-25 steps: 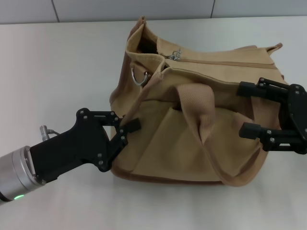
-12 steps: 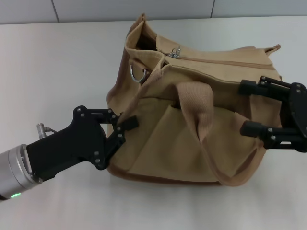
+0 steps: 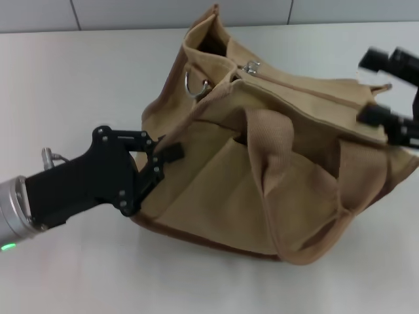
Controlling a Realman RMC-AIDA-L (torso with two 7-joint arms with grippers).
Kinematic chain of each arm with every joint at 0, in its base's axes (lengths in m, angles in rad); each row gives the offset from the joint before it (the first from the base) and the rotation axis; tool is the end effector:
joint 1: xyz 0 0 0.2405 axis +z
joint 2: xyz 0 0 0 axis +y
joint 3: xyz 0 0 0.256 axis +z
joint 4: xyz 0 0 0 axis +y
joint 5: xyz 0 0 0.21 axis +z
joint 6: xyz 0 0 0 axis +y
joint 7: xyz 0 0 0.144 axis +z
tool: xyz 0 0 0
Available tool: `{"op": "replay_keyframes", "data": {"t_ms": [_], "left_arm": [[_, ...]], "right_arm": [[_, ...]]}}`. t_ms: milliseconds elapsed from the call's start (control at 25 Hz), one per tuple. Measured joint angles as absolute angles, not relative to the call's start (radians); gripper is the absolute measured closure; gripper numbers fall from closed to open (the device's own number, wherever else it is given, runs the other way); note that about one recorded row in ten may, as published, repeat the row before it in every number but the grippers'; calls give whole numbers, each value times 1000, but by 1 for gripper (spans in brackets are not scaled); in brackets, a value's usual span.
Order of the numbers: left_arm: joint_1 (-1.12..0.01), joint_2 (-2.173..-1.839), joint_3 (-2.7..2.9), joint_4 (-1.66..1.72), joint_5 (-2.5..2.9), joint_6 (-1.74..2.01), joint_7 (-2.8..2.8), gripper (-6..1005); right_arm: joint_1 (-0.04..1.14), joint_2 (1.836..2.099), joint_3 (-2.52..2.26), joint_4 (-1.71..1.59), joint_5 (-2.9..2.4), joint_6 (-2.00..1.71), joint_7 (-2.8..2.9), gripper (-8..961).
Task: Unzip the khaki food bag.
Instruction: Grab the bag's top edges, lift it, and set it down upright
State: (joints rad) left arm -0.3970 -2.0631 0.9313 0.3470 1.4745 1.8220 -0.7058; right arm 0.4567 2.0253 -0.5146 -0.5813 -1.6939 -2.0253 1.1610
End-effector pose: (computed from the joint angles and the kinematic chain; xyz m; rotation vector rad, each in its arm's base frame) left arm -0.2533 0.2586 -0.0162 -2.5127 -0.0377 -1.2608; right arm 0.2467 0.2827 0.0663 -2.5272 0.1911 1.3727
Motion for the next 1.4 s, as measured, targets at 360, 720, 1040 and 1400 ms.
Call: {"op": "replay_keyframes", "data": {"t_ms": [360,720,1040,1400], "left_arm": [[-401,-2056,932,438,1493,1824,-774,938],[-412,-2057,932,439,1493,1814,-776,938],[-433,-2063,937,439,1500,1817,-776,938],[-434,-2063,938,436,1501,1813,-776,937]], "right_arm": [[567,2010,-548,-612,-1756,-1945,1063,115],[618,2016,-689,-767,-1801,-1923,1043,133],[649,2023,-726,-839,-1803,-1896,1045,201],[650,2016,-719,-906,-1796,-1880,1053,596]]}}
